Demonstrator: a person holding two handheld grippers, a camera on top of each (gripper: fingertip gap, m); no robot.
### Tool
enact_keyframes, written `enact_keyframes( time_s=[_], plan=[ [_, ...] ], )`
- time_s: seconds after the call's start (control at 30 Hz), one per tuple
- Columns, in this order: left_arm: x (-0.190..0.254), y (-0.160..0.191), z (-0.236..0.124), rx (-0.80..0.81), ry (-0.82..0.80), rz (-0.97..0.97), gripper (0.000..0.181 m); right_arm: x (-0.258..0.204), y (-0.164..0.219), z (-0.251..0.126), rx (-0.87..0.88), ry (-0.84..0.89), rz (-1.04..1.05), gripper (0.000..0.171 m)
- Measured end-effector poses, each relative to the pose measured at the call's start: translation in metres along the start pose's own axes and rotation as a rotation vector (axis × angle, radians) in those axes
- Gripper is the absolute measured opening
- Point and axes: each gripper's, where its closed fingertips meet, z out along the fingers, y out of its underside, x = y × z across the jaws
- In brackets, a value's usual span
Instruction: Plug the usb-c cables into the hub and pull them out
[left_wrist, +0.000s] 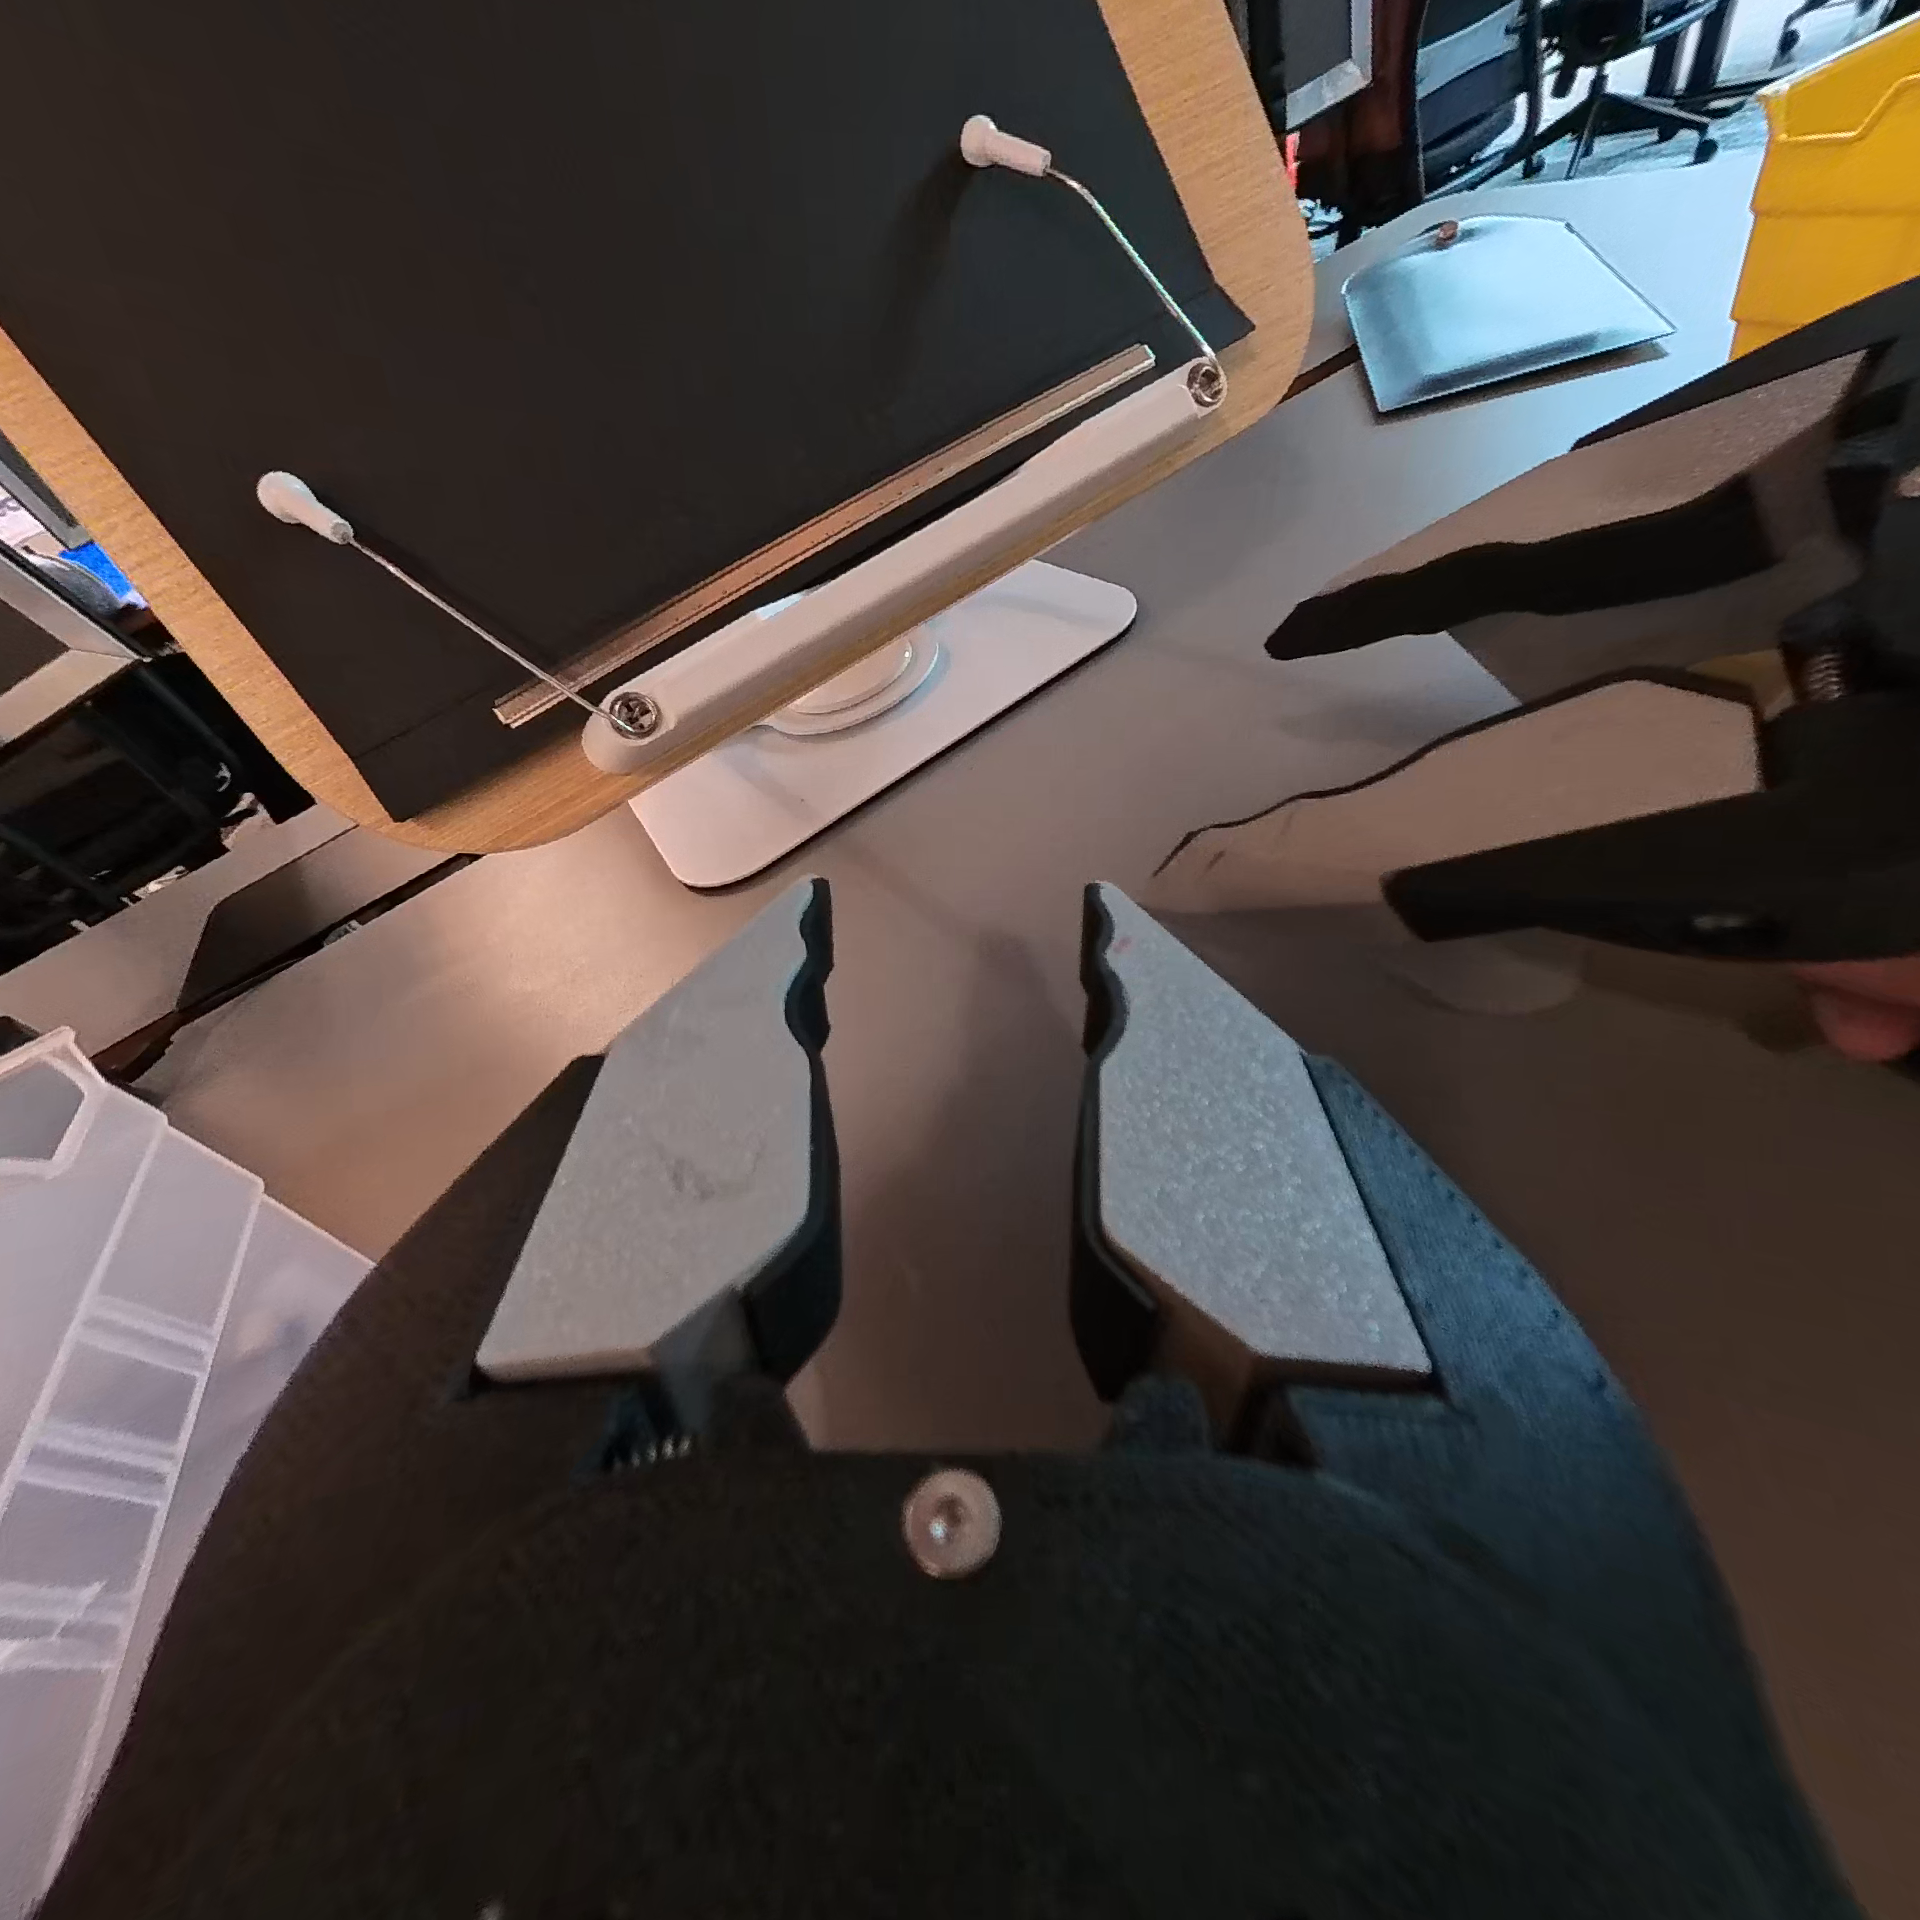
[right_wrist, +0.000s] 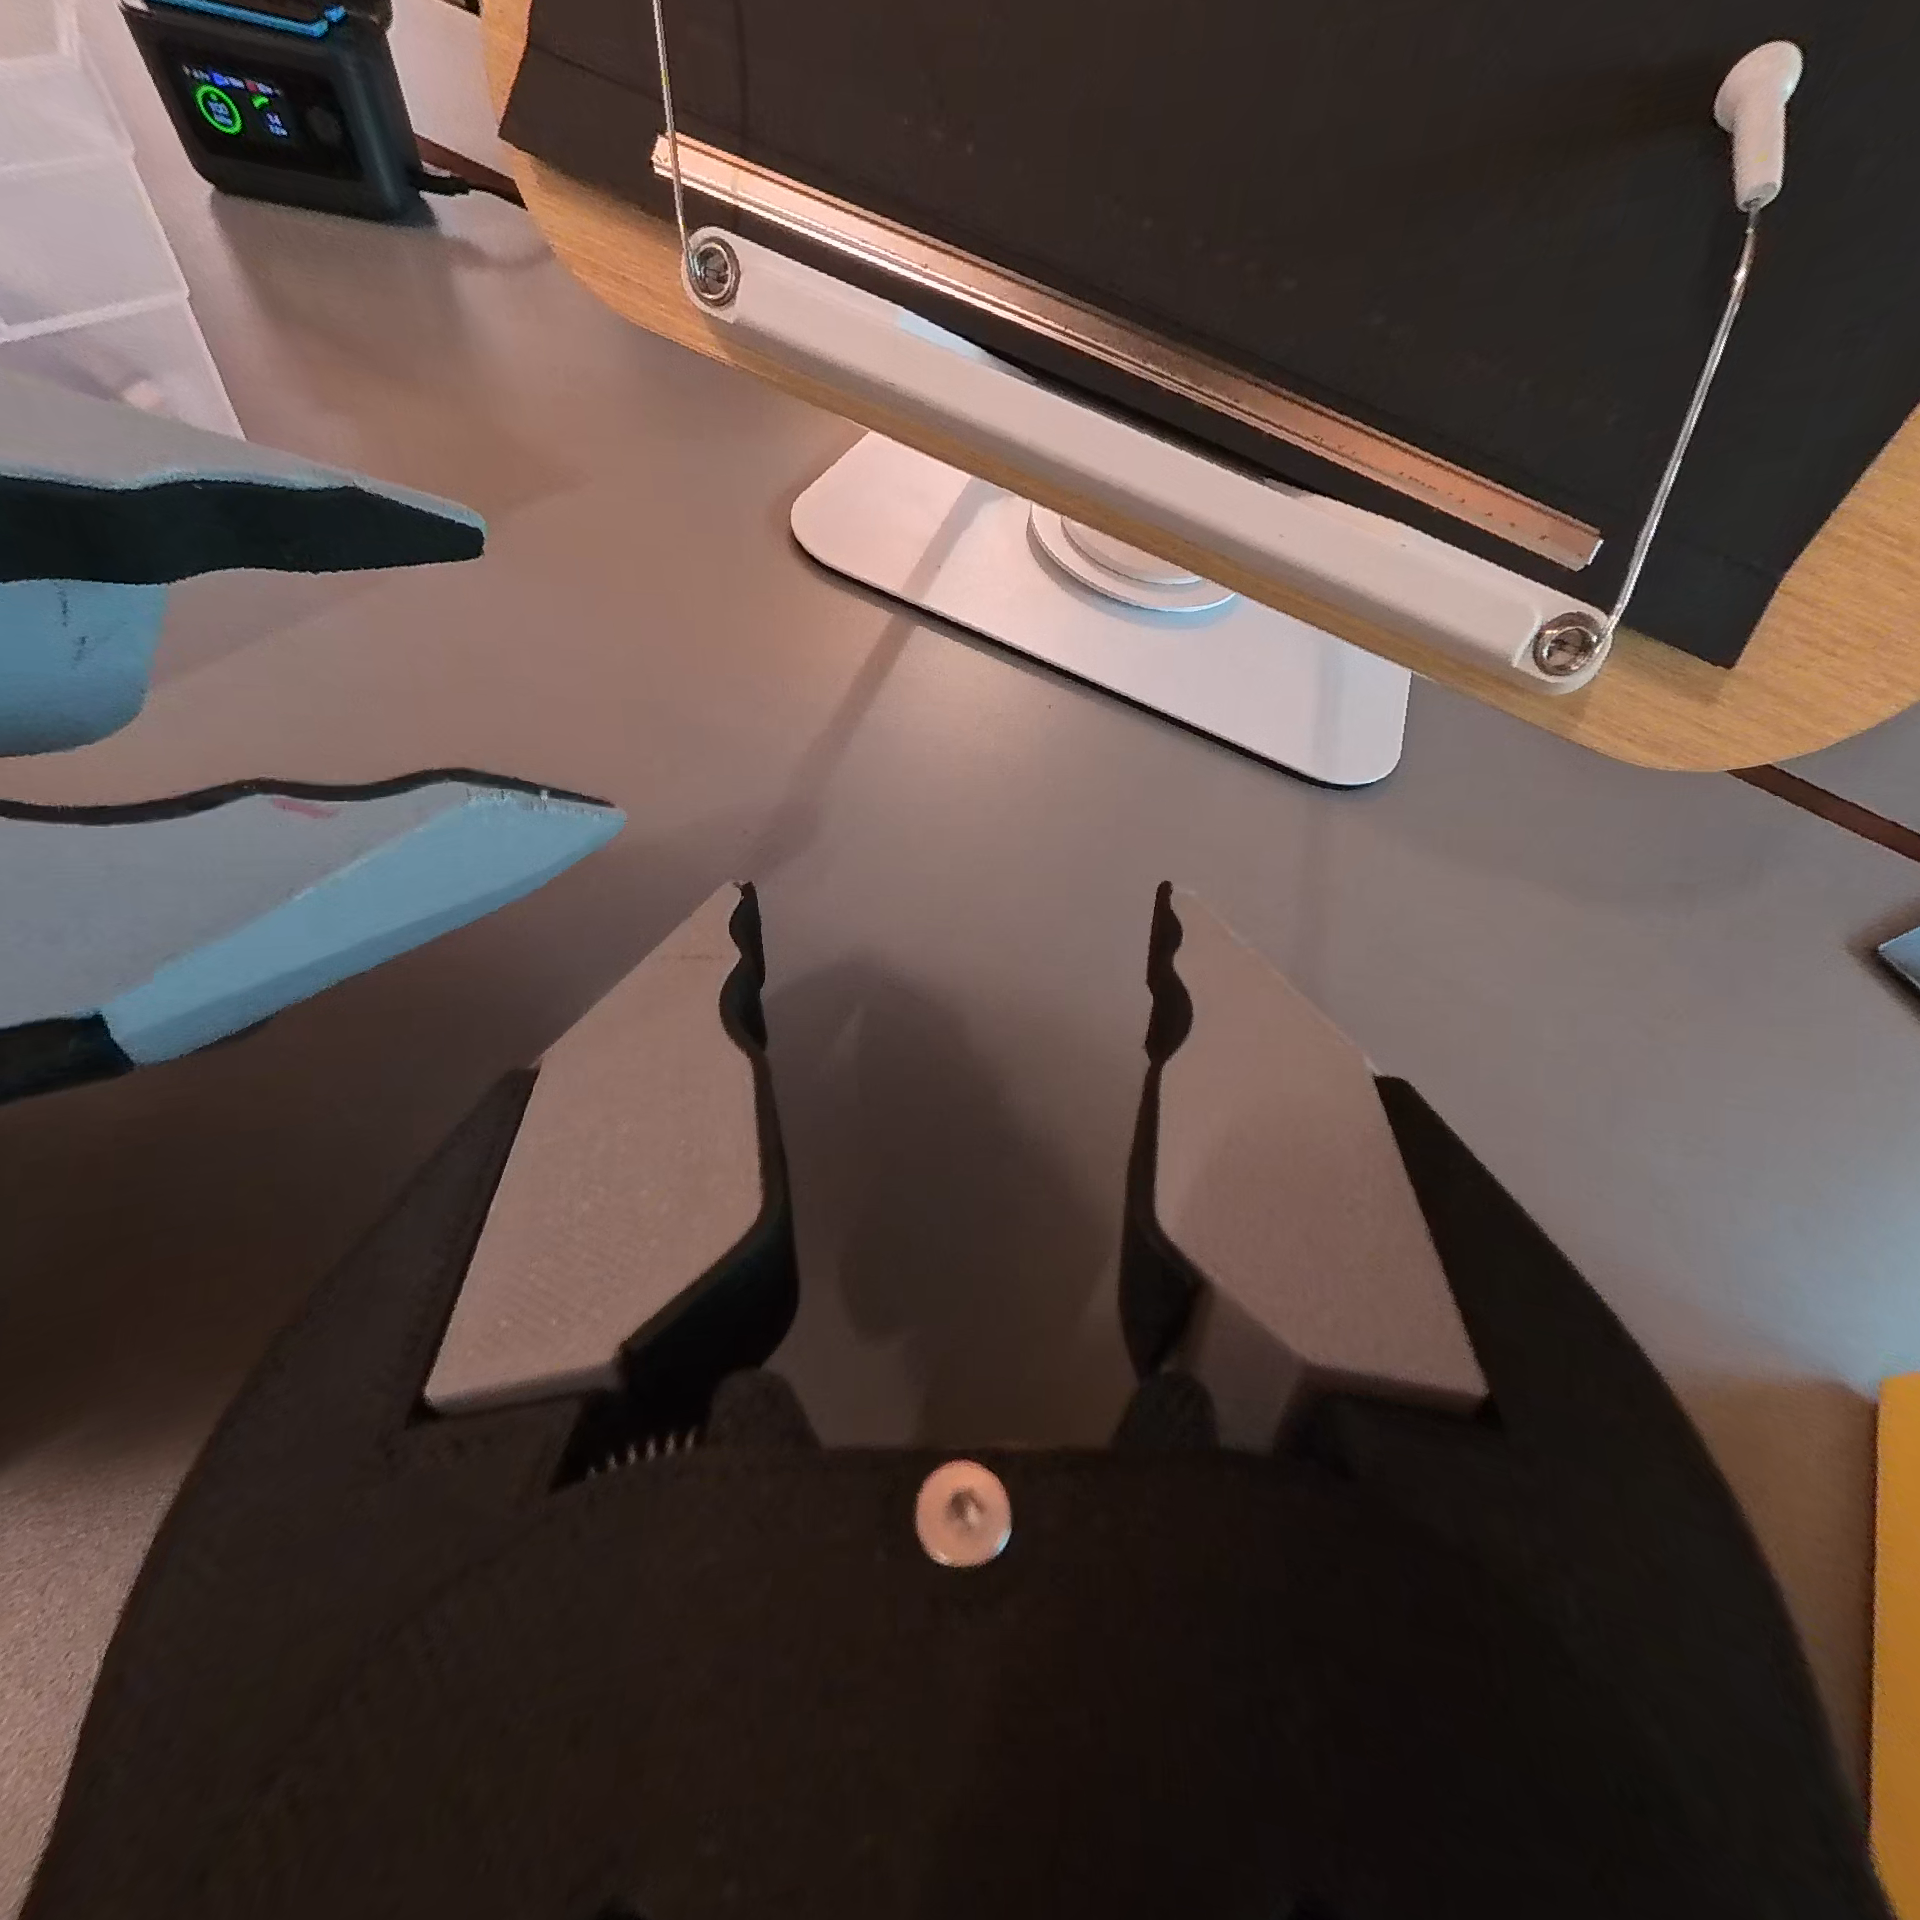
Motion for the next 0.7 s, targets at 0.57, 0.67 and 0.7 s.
enact_keyframes(
  time_s=[0.57,0.67,0.7],
  plan=[
    [0.008,-0.048,-0.039,0.075,0.007,0.164,0.05,-0.002,0.002,0.001,-0.015,-0.022,0.012,0.067],
    [-0.014,-0.082,-0.065,0.084,-0.009,0.245,0.054,-0.003,0.002,0.001,-0.017,-0.029,0.007,0.067],
    [-0.023,-0.093,-0.074,0.077,0.007,0.243,0.055,-0.004,0.002,0.001,-0.018,-0.031,0.002,0.067]
  ],
)
